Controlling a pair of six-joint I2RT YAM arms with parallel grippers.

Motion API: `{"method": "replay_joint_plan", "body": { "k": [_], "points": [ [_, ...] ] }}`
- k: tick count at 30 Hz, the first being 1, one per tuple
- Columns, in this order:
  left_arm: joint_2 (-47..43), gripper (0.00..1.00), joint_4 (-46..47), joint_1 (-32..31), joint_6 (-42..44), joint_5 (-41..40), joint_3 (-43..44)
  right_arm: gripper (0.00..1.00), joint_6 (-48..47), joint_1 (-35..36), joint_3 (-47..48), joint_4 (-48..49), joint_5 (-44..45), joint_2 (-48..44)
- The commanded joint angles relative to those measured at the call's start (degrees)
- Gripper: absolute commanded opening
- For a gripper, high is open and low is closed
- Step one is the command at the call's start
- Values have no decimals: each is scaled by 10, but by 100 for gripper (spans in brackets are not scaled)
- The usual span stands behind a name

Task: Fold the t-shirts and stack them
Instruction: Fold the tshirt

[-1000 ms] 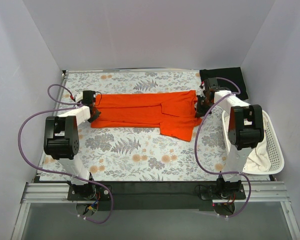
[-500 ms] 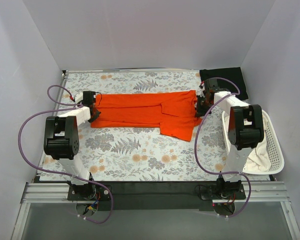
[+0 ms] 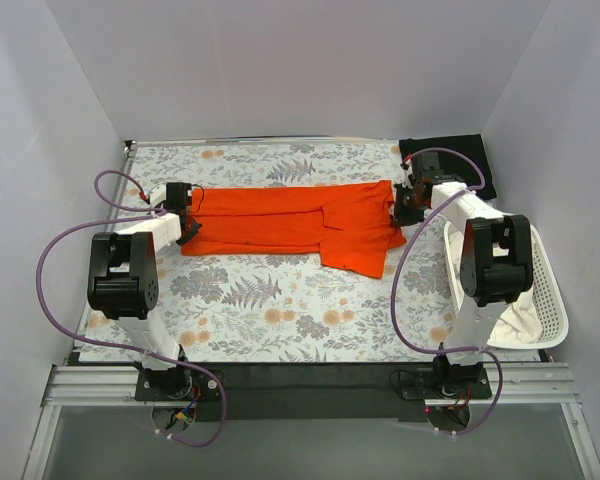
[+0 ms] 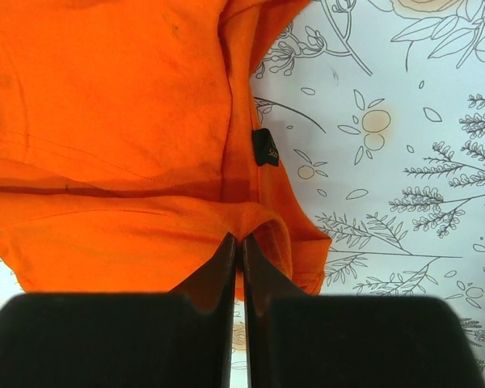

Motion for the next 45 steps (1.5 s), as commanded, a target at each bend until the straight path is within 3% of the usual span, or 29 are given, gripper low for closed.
{"method": "replay_joint_plan", "body": {
  "k": [1, 9, 13, 18, 23, 24, 29, 36, 45],
  "points": [
    [-9, 2, -12, 4, 2, -32, -11, 7, 0, -3, 10, 17, 3, -2],
    [-19, 12, -9, 4, 8, -40, -11, 14, -7, -3, 3, 26, 16, 29],
    [-34, 20, -2, 4, 25, -55, -3, 25, -10, -4, 6, 25, 16, 17],
    [-85, 51, 3, 4, 53, -54, 4, 34, -10, 2, 4, 15, 14, -29],
    [-160, 61, 1, -2, 67, -43, 1, 38, -4, 30, -23, 4, 16, -92],
    [-192, 66, -4, -7, 73, -43, -1, 44, -3, 45, -43, 3, 21, -101],
    [-301, 72, -17, -27, 82, -18, -42, 46, 1, 103, -115, 4, 56, -164],
    [-443, 73, -51, -69, 93, 52, -164, 46, 12, 199, -209, 6, 108, -198],
    [-531, 73, -51, -92, 100, 93, -245, 46, 13, 205, -245, 19, 159, -179]
  ]
}}
